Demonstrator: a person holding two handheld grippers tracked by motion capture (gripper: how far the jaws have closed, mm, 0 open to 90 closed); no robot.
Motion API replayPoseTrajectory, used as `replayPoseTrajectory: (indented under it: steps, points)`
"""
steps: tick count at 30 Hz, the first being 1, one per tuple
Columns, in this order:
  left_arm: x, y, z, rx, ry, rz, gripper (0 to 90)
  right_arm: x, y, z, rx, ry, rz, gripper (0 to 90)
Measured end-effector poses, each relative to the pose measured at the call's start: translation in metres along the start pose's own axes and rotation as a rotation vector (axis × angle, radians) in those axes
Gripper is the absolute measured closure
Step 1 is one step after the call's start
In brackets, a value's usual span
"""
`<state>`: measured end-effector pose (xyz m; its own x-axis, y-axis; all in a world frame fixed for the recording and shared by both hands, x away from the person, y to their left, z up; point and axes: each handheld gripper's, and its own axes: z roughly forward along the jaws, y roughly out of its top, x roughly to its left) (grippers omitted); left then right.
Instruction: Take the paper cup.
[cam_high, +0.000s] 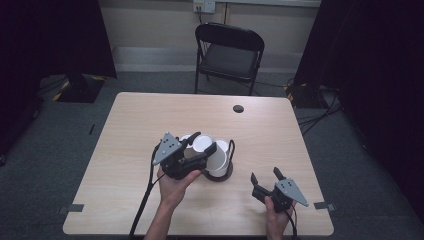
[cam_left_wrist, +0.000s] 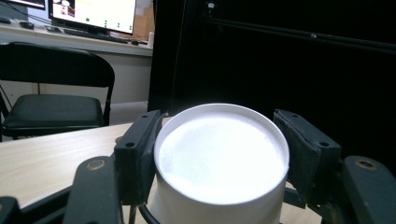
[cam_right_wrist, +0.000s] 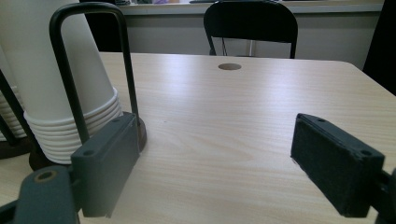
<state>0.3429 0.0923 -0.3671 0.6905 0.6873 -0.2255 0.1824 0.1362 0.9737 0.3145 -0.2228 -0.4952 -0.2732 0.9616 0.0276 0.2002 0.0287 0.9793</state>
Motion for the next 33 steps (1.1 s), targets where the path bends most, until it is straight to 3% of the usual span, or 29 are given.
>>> replayPoseTrajectory:
  steps: [2, 5, 10, 13, 18, 22, 24, 29, 30, 31, 32, 33]
  points:
    - [0.0, -0.002, -0.004, 0.007, -0.006, -0.014, 35.0, 0.001, 0.001, 0.001, 0.013, -0.004, -0.011, 14.9]
    - [-0.002, -0.006, -0.01, -0.013, -0.02, -0.044, 34.9, 0.0, 0.0, 0.001, -0.017, 0.054, 0.001, 15.4]
    - [-0.001, -0.013, -0.017, -0.001, -0.035, -0.083, 35.0, 0.004, 0.001, 0.002, -0.006, 0.084, -0.011, 19.1]
    - [0.0, -0.017, -0.016, 0.013, -0.037, -0.11, 35.0, 0.011, 0.004, -0.001, -0.013, 0.162, 0.009, 25.5]
    - [0.0, -0.024, -0.018, 0.019, -0.049, -0.152, 34.9, 0.031, 0.009, -0.005, -0.021, 0.265, -0.016, 28.4]
    - [-0.001, -0.03, -0.022, 0.021, -0.053, -0.172, 34.9, 0.046, 0.01, -0.007, -0.035, 0.352, -0.023, 37.6]
    - [0.0, -0.035, -0.025, 0.033, -0.04, -0.171, 35.0, 0.052, 0.009, -0.008, -0.046, 0.374, -0.032, 40.5]
    - [0.005, -0.05, -0.03, 0.049, -0.051, -0.232, 35.0, 0.061, 0.006, -0.009, -0.043, 0.438, -0.05, 47.6]
    - [0.005, -0.052, -0.031, 0.055, -0.038, -0.233, 35.0, 0.062, 0.006, -0.009, -0.045, 0.45, -0.057, 48.5]
    - [0.005, -0.054, -0.032, 0.061, 0.001, -0.221, 34.9, 0.064, 0.005, -0.009, -0.048, 0.46, -0.057, 51.0]
    - [0.006, -0.056, -0.033, 0.072, 0.003, -0.227, 34.9, 0.065, 0.006, -0.009, -0.049, 0.481, -0.061, 54.1]
    - [0.008, -0.057, -0.033, 0.065, -0.029, -0.26, 35.0, 0.066, 0.005, -0.009, -0.05, 0.496, -0.064, 54.7]
